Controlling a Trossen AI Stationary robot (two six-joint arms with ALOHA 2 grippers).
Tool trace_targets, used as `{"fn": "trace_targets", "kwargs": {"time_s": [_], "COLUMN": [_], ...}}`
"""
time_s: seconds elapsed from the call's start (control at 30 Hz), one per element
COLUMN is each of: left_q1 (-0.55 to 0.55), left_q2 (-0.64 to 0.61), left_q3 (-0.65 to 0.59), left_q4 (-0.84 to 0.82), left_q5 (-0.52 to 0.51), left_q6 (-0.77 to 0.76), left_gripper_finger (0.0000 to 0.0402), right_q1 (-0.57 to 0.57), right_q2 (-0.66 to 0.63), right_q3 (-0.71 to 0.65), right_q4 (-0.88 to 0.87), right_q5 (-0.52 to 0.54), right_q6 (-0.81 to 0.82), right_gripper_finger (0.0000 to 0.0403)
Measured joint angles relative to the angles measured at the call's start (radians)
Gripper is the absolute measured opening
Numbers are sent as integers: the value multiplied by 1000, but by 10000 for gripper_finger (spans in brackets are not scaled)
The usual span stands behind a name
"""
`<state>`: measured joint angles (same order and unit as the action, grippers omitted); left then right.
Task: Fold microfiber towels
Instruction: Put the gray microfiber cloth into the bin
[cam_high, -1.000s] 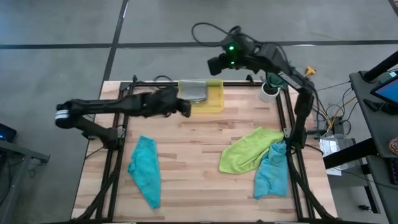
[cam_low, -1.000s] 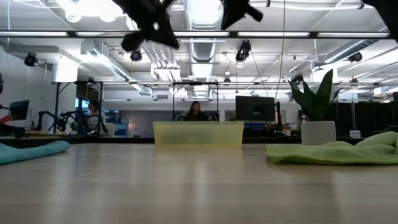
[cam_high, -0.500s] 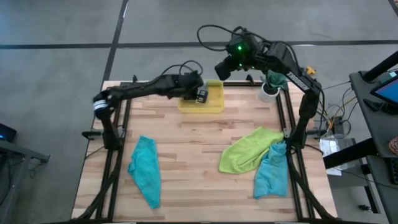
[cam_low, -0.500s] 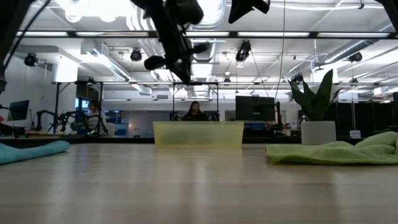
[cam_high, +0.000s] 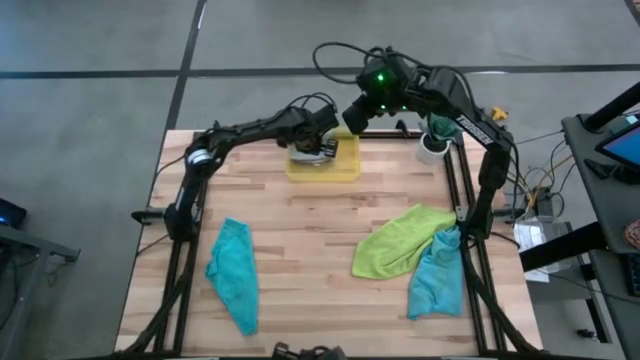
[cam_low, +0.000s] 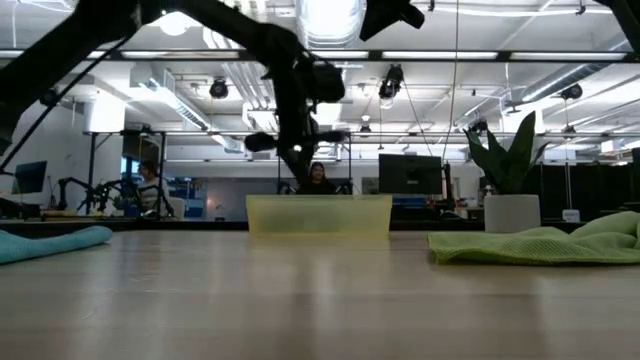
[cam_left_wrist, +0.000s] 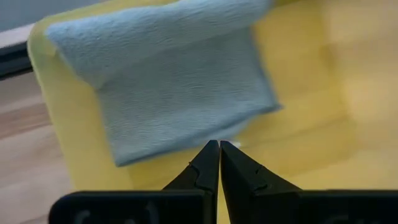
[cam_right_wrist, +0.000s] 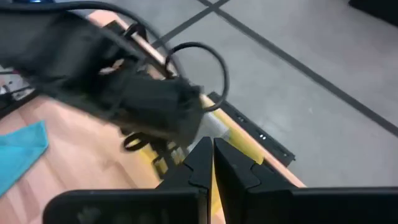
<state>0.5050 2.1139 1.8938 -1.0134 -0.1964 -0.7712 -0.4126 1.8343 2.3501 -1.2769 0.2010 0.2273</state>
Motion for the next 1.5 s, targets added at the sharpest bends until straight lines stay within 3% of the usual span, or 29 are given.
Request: {"fn": "trace_targets", "kwargs": {"time_s": [0.4,1.2,1.5], "left_q1": [49,76,76], "left_q2": [64,82,130], "left_q3": [-6,-75,-79], "left_q4": [-14,84,94], "left_q5": [5,-30,16], "left_q6": [77,18,17], "left_gripper_finger": [0,0,0], "right_q1": [0,0,0], "right_q2": [0,1,1], "right_q3": [0,-2,-2], "right_q4": [0,1,-3], "right_q5": [-2,1,0], "right_q6": [17,84,106], "right_gripper_finger": [11,11,11]}}
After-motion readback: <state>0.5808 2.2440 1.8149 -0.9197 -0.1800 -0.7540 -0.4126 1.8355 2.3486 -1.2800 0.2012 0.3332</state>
